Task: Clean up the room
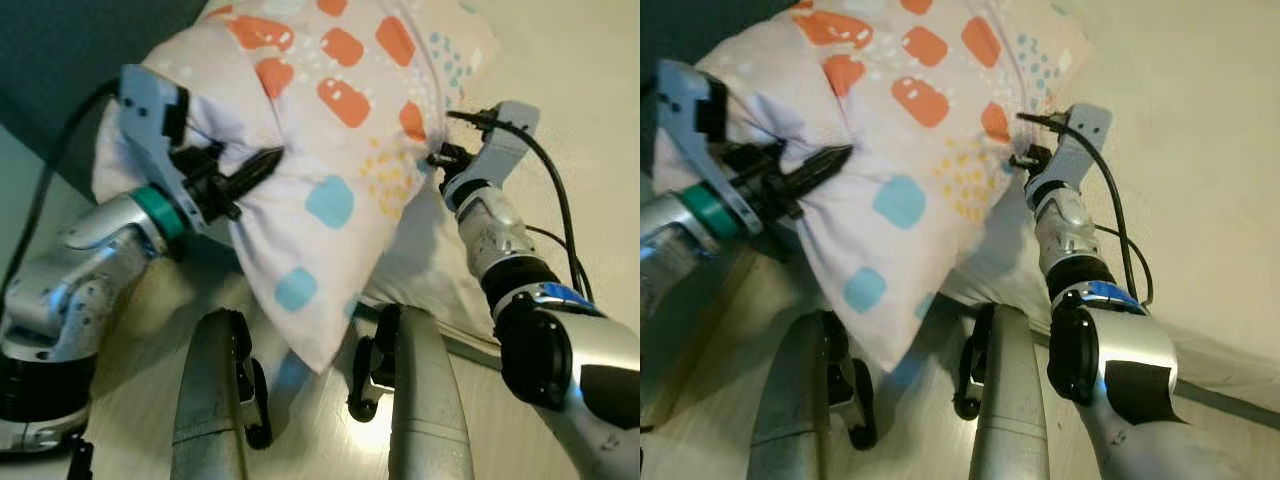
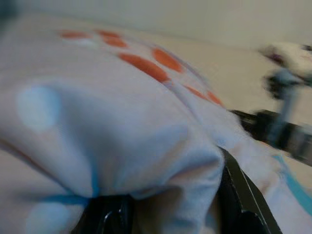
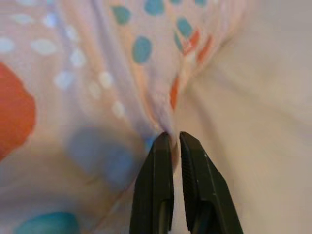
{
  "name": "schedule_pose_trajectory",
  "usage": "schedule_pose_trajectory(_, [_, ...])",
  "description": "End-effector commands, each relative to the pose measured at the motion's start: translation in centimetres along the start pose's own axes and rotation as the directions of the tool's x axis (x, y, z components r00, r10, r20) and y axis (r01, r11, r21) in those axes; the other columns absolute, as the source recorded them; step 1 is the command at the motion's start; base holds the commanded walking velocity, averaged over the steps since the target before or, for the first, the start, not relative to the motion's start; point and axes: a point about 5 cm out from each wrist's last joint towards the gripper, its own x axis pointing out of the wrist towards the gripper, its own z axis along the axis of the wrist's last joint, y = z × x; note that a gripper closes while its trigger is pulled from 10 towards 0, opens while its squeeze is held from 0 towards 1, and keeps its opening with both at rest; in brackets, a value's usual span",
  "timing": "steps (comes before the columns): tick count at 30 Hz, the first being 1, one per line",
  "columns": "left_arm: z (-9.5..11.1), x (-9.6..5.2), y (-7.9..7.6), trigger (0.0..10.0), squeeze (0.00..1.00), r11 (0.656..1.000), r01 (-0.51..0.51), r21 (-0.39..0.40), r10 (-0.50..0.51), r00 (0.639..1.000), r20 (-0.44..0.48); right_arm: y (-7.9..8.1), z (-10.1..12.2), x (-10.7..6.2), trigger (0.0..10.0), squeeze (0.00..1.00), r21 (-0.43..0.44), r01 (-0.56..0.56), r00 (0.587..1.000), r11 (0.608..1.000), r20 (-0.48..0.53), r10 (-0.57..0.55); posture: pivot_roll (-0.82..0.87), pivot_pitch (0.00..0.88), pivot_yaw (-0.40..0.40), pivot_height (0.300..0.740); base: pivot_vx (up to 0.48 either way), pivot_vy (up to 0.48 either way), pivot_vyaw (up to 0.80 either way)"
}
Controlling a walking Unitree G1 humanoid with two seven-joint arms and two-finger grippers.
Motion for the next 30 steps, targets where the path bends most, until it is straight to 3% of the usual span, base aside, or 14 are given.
schedule_pose_trajectory(1, [1.8,-0.8,1.3,10.0,0.00,0.994,-0.092,0.062,0.089,0.995,0.053,-0.6,-0.2,-0.4,10.0,0.00,-0.073,-0.015,0.999,0.997,0.028,0.017,0.08,0.321,0.010,0.594,0.000,0.000,0.00])
schedule_pose_trajectory(2, [2.7,-1.2,2.3,10.0,0.00,0.983,-0.152,0.105,0.145,0.987,0.072,-0.5,0.1,-0.4,10.0,0.00,-0.084,-0.034,0.998,0.996,0.051,0.038,0.08,0.314,0.008,0.599,0.000,0.000,0.00])
schedule_pose_trajectory(6, [3.3,-1.8,3.3,10.0,0.00,0.963,-0.177,0.203,0.169,0.984,0.055,-0.6,0.4,-0.5,10.0,0.00,-0.090,-0.047,0.996,0.995,0.077,0.054,0.08,0.311,0.008,0.609,0.000,0.000,0.00])
schedule_pose_trajectory(7, [2.9,-2.1,3.0,10.0,0.00,0.955,-0.106,0.277,0.116,0.993,-0.018,-0.5,0.6,-0.5,10.0,0.00,-0.092,-0.050,0.994,0.994,0.093,0.058,0.08,0.305,0.009,0.614,0.000,0.000,0.00])
schedule_pose_trajectory(8, [1.8,-2.8,1.9,10.0,0.00,0.928,0.060,0.367,-0.002,0.987,-0.158,-0.6,0.9,-0.5,10.0,0.00,-0.090,-0.045,0.992,0.995,0.115,0.056,0.08,0.302,0.009,0.624,0.000,0.000,0.00])
schedule_pose_trajectory(10, [1.4,-3.1,1.5,10.0,0.00,0.924,0.112,0.365,-0.033,0.976,-0.215,-0.7,1.0,-0.5,10.0,0.00,-0.091,-0.043,0.991,0.995,0.122,0.054,0.08,0.302,0.009,0.629,0.000,0.000,0.00])
schedule_pose_trajectory(14, [-0.4,-4.3,0.4,10.0,0.00,0.854,0.302,0.424,-0.115,0.904,-0.412,-0.9,1.0,-0.6,10.0,0.00,-0.089,-0.028,0.990,0.996,0.137,0.040,0.08,0.294,0.011,0.648,0.000,0.000,0.00])
schedule_pose_trajectory(21, [-0.6,-4.7,0.4,10.0,0.00,0.831,0.345,0.436,-0.122,0.878,-0.463,-1.0,0.7,-0.8,10.0,0.00,-0.095,-0.028,0.990,0.995,0.136,0.041,0.07,0.289,0.012,0.663,0.000,0.000,0.00])
schedule_pose_trajectory(22, [-0.1,-4.5,0.8,10.0,0.00,0.851,0.308,0.425,-0.112,0.898,-0.427,-1.0,0.6,-0.9,10.0,0.00,-0.097,-0.028,0.990,0.995,0.135,0.041,0.07,0.281,0.011,0.668,0.000,0.000,0.00])
schedule_pose_trajectory(24, [-0.1,-4.5,0.8,10.0,0.00,0.851,0.308,0.425,-0.112,0.898,-0.427,-1.0,0.6,-0.9,10.0,0.00,-0.097,-0.028,0.990,0.995,0.135,0.041,0.07,0.281,0.011,0.668,0.000,0.000,0.00])
schedule_pose_trajectory(25, [0.7,-4.2,1.5,10.0,0.00,0.879,0.232,0.417,-0.069,0.927,-0.369,-1.1,0.5,-0.9,10.0,0.00,-0.098,-0.028,0.990,0.995,0.134,0.041,0.07,0.278,0.011,0.673,0.000,0.000,0.00])
schedule_pose_trajectory(27, [1.3,-3.9,2.2,10.0,0.00,0.895,0.171,0.411,-0.033,0.946,-0.322,-1.1,0.4,-1.0,10.0,0.00,-0.100,-0.029,0.990,0.995,0.133,0.043,0.07,0.277,0.010,0.677,0.000,0.000,0.00])
schedule_pose_trajectory(28, [1.5,-3.9,3.0,10.0,0.00,0.898,0.125,0.422,0.015,0.950,-0.312,-1.1,0.2,-1.1,10.0,0.00,-0.105,-0.032,0.990,0.994,0.133,0.045,0.07,0.273,0.010,0.682,0.000,0.000,0.00])
schedule_pose_trajectory(30, [1.5,-3.9,3.0,10.0,0.00,0.898,0.125,0.422,0.015,0.950,-0.312,-1.1,0.2,-1.1,10.0,0.00,-0.105,-0.032,0.990,0.994,0.133,0.045,0.07,0.273,0.010,0.682,0.000,0.000,0.00])
